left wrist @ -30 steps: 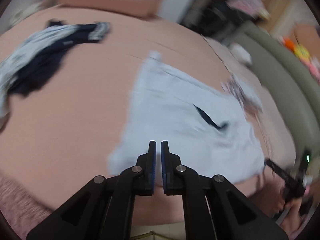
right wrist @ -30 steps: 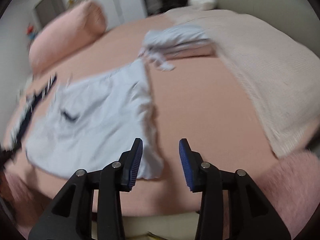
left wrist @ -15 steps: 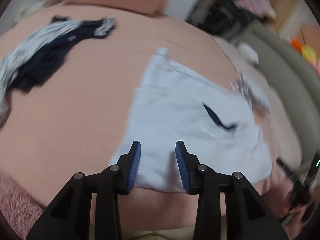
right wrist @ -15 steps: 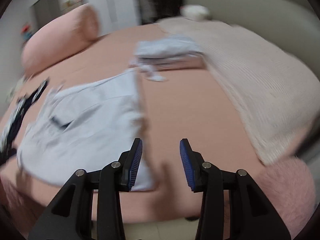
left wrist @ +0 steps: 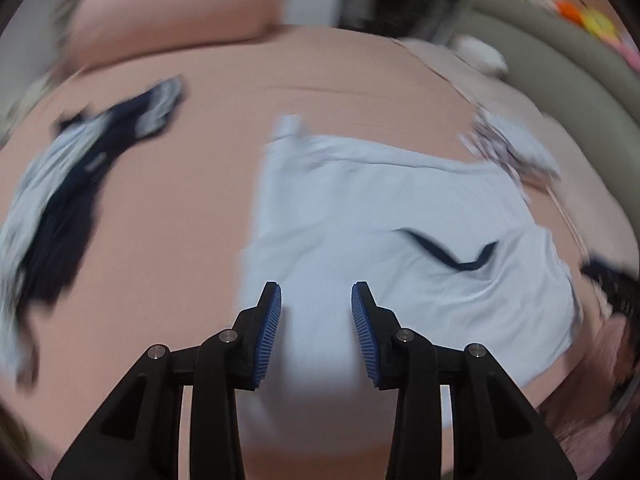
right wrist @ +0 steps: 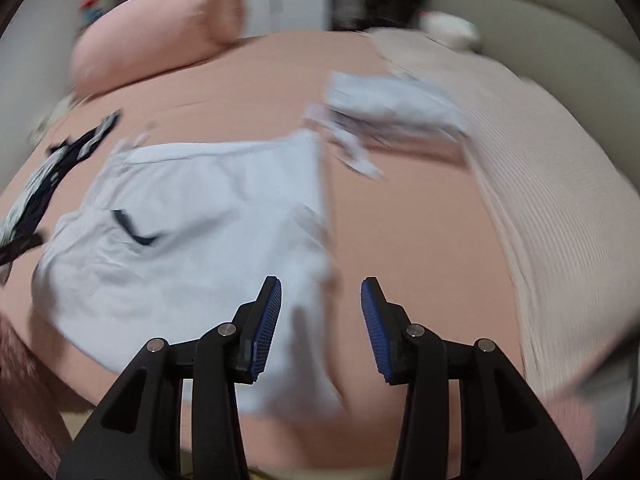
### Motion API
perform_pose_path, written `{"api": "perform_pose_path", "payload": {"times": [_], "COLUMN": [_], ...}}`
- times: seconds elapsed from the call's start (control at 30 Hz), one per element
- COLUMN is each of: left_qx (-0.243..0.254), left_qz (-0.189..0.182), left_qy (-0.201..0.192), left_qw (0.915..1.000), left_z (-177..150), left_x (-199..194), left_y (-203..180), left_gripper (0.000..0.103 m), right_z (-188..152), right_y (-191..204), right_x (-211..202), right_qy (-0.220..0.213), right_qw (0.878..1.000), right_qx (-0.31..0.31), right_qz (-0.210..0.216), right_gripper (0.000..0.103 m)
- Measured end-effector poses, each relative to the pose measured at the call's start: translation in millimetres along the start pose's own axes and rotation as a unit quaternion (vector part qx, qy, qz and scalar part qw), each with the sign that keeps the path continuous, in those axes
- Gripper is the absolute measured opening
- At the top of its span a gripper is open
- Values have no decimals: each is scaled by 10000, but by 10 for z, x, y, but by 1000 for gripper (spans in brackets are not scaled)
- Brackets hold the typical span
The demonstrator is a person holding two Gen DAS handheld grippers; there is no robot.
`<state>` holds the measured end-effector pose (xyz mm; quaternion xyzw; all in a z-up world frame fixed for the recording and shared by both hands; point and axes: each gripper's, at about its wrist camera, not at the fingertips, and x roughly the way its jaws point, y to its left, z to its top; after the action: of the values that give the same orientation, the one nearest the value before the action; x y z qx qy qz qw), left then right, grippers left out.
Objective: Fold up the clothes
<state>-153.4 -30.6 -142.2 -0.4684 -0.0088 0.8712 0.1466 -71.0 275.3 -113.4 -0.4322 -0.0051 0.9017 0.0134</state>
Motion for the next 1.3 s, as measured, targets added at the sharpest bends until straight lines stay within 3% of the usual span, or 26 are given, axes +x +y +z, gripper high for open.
{"api": "perform_pose_path", "payload": {"times": [0.13,0.3,0.37,0.47,0.53,0.57,0.63,0.67,0.7,0.8,0.87,0.93,1.0,1.03,1.1,1.2,1.3], "left_qx": [687,-18,-344,-1090,-1456,-1367,-1062,-870,-657,-129,97,-115,-532,-646,-671,-257,-270], "left_qz": [-402,-85,56,-74,-180,-196,-201,-288,-421,-552,-170,49,774,927,567,41,108], "left_qy": [237,-109,-263,-282,-264,-294,-411,-422,-409,-226,-127,-184,-268,-310,-301,-331,-314], "left_qw": [9965,9999,9990,9936,9888,9900,9933,9949,9961,9981,9997,9998,9952,9931,9957,9991,9991], "left_z": [84,11,-17,-46,-55,-47,-28,-26,-28,-19,-46,-22,2,-11,-22,-29,-47], "left_x": [466,535,551,532,498,453,353,335,335,469,605,590,539,509,477,454,466], "left_y": [-402,-157,-37,288,448,409,279,188,84,-170,-227,-147,53,144,207,18,8], "left_gripper": [39,40,37,7,7,8,30,47,50,50,49,49,48,48,48,49,49], "right_z": [188,30,12,-19,-48,-42,6,16,6,-27,-72,-75,-50,-38,-12,26,64], "right_y": [384,497,279,-195,-411,-411,-207,-93,40,473,689,726,681,658,613,545,477], "right_x": [391,990,981,984,1001,973,851,772,667,583,744,940,974,990,1024,1074,1125], "right_qy": [-85,7,-193,-272,-235,-252,-328,-448,-686,-869,-556,-126,-88,-69,-31,26,83], "right_qw": [9971,9961,9976,9897,9801,9806,9922,9952,9957,9931,9924,9944,9955,9960,9969,9980,9987], "right_qx": [-449,-448,84,1283,1780,1734,1092,769,447,-512,-1031,-1038,-920,-861,-744,-567,-390], "right_qz": [602,759,662,568,847,877,505,409,440,594,374,184,206,218,240,274,308], "right_gripper": [42,43,40,39,32,32,41,44,47,54,53,52,52,54,54,54,61]}}
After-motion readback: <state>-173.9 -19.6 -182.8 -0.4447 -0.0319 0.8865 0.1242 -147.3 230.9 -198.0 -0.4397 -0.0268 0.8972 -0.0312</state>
